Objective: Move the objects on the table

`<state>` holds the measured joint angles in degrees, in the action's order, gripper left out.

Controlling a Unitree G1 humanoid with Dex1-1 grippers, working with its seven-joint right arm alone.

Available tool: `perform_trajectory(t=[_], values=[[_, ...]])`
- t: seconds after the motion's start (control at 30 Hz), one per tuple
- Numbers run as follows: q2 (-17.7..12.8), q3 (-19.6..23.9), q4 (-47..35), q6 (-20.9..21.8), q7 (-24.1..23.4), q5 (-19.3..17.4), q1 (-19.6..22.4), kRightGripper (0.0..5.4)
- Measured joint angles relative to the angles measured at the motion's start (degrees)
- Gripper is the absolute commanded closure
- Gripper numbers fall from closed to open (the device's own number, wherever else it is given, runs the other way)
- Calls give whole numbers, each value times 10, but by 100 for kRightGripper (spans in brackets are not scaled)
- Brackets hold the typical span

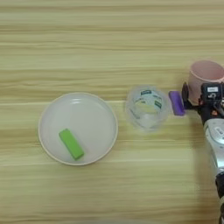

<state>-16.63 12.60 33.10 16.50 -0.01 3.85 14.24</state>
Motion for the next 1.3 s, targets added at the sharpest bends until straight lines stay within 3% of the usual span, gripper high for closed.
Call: perform_trajectory(t=[0.83,1.2,1.3], values=[[7,-1,-37,-27,10,-23,-26,3],[7,2,-101,-49,25,-32,-83,3],[6,5,-165,-69,40,-40,-129,3]])
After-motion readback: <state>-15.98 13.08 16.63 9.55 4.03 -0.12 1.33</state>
